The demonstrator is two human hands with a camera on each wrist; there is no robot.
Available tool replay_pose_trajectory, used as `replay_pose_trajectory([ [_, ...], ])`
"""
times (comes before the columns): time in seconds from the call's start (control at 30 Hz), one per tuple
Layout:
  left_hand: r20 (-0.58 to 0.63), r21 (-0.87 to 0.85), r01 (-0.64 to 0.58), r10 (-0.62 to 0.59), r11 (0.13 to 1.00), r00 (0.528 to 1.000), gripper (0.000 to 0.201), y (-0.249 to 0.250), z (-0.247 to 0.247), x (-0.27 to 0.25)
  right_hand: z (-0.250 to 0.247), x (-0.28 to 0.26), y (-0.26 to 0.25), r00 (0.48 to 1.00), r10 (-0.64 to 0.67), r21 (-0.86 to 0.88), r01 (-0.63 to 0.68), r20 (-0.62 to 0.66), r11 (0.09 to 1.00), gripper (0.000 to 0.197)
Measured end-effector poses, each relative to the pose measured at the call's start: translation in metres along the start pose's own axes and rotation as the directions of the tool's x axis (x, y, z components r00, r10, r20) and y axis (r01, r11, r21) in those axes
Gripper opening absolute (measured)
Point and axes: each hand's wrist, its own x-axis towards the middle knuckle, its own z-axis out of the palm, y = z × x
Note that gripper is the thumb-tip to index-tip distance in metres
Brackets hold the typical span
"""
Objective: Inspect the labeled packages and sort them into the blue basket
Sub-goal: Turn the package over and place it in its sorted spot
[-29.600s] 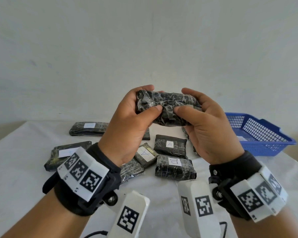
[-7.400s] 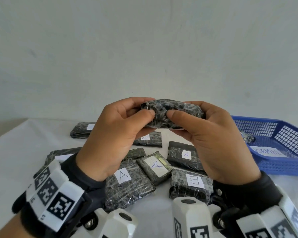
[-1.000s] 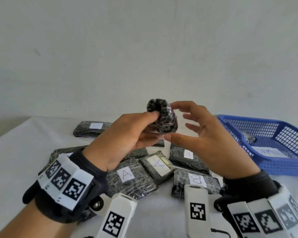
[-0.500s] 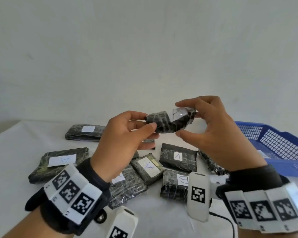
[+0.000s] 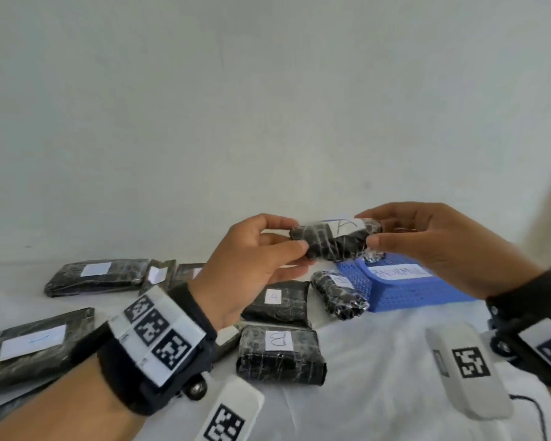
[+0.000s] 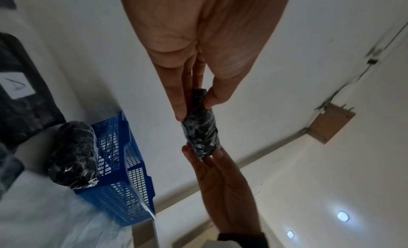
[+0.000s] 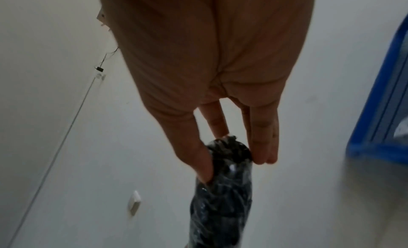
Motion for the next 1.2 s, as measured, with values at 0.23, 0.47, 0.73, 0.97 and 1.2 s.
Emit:
replay_pose_trajectory([
  [0.23,0.229,0.551,-0.138,0.009,0.823,0.973,0.044,-0.029,0.061,0.081,-0.076,0.028,0.039,0.997,0.017,-0.626,-0.064,-0.081,0.778,0.035],
  [0.47,0.393,0.908,-0.357,-0.150,0.220,0.907,0.048,-0.057,0.077,0.172,-0.130,0.114,0.130,0.973,0.169,-0.894,-0.214,-0.158,0.394,0.030],
  [0.73,0.294,0.935,-0.352,-0.450,-0.048,0.843,0.084,-0.080,0.088,0.252,-0.147,0.206,0.182,0.911,0.385,-0.948,-0.240,-0.146,0.208,0.036],
  [0.97,0.308,0.933,-0.357,-0.433,-0.035,0.847,0.105,-0.096,0.084,0.259,-0.118,0.230,0.220,0.843,0.530,-0.974,-0.186,-0.091,0.129,0.051],
  [1.2,0.319,0.929,-0.368,-0.427,-0.037,0.846,0.103,-0.090,0.085,0.256,-0.107,0.226,0.225,0.817,0.571,-0.985,-0.153,-0.081,0.079,0.061],
])
